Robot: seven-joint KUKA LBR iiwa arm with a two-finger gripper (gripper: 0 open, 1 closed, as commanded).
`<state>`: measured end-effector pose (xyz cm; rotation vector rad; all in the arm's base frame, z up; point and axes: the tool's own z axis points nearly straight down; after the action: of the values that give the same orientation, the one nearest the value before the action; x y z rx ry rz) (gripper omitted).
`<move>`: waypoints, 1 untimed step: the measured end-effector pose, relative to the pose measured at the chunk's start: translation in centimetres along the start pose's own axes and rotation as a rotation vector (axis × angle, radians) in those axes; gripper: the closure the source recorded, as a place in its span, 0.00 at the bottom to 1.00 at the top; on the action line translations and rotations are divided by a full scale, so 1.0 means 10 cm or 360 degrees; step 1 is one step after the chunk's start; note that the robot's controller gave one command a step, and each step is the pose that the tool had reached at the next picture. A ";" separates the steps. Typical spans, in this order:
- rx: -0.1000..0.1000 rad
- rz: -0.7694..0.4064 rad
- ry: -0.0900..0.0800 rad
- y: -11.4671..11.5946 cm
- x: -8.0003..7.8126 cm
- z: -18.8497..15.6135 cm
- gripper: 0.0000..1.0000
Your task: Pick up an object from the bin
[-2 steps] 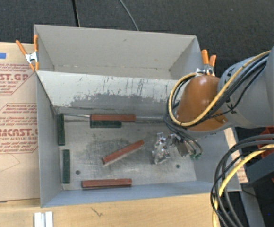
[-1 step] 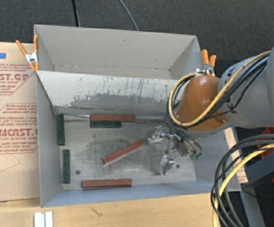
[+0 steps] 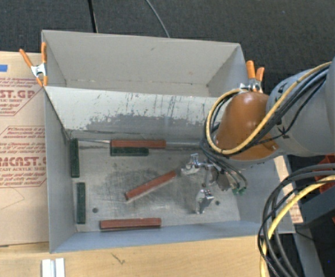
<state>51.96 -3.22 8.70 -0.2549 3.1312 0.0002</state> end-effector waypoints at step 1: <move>0.0003 0.0101 -0.0037 0.57 -0.65 0.08 1.00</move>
Offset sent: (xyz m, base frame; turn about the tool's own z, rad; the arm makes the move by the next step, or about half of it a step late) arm 0.0000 0.0000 0.0000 0.0000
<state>57.49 3.44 7.87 -0.1541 3.1141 -0.0001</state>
